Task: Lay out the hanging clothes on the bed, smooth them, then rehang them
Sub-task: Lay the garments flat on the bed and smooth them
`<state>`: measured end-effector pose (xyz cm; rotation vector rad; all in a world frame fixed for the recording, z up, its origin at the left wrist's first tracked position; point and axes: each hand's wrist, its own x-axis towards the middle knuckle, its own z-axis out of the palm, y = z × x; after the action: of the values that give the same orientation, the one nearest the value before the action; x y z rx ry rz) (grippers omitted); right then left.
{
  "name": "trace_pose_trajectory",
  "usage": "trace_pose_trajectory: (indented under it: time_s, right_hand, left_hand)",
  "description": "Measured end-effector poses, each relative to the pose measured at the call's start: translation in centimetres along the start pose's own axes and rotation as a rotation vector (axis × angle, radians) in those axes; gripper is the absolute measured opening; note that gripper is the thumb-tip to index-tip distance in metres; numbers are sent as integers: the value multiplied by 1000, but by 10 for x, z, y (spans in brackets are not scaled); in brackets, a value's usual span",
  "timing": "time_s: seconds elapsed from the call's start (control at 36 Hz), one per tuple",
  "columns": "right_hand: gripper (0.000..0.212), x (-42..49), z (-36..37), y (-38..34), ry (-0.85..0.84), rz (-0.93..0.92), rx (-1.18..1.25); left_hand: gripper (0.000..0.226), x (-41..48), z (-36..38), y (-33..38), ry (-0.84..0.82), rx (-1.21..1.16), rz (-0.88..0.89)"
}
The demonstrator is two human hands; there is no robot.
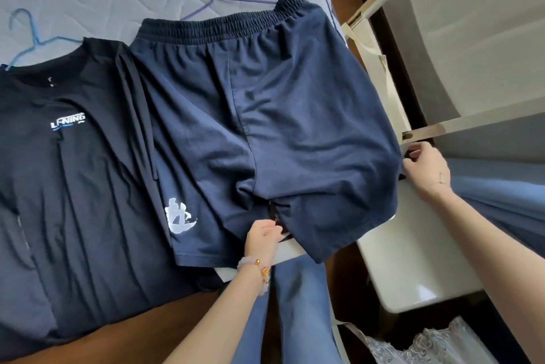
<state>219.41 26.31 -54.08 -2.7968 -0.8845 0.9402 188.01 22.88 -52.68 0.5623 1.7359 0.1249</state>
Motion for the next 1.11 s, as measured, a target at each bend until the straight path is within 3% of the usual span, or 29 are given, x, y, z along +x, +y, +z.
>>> trace_pose_trajectory:
  time_s: [0.14, 0.22, 0.28, 0.33, 0.42, 0.47, 0.56, 0.64, 0.72, 0.81, 0.89, 1.0, 1.11]
  right_hand:
    - [28, -58, 17, -43, 86, -243, 177]
    - [18, -112, 44, -71, -72, -270, 321]
    - [14, -148, 70, -81, -223, -251, 354]
    - [15, -180, 97, -85, -379, -209, 335]
    - [21, -212, 133, -83, -529, -76, 271]
    - [33, -222, 151, -81, -536, 47, 356]
    - [36, -225, 164, -89, -556, 191, 508]
    - [20, -222, 161, -97, -612, 197, 617]
    - [15, -217, 142, -100, -646, 204, 780]
    - [21, -215, 112, -102, -738, 224, 1020]
    - [25, -211, 89, -97, -801, 228, 1130]
    - [35, -202, 67, -94, -774, 280, 1260]
    - [43, -186, 55, -93, -748, 291, 1329]
  left_hand:
    - [17, -10, -68, -18, 455, 105, 252]
    - [26, -3, -114, -32, 640, 220, 193]
    - [39, 7, -141, -37, 612, 239, 76]
    - [46, 17, -160, -40, 448, 155, -23]
    - [34, 25, -169, -41, 220, 75, -88]
    - [17, 24, -170, -40, 253, 145, -37]
    - [29, 15, -164, -33, 370, 231, 47]
    - [24, 7, -156, -37, 450, 206, 73]
    - [20, -1, -149, -41, 571, 240, 154]
    - [11, -7, -142, -39, 622, 107, 211]
    - [7, -4, -134, -37, 564, 46, 267]
    - [25, 4, -111, -34, 223, 121, 221]
    - [32, 15, -95, -23, 288, 26, 87]
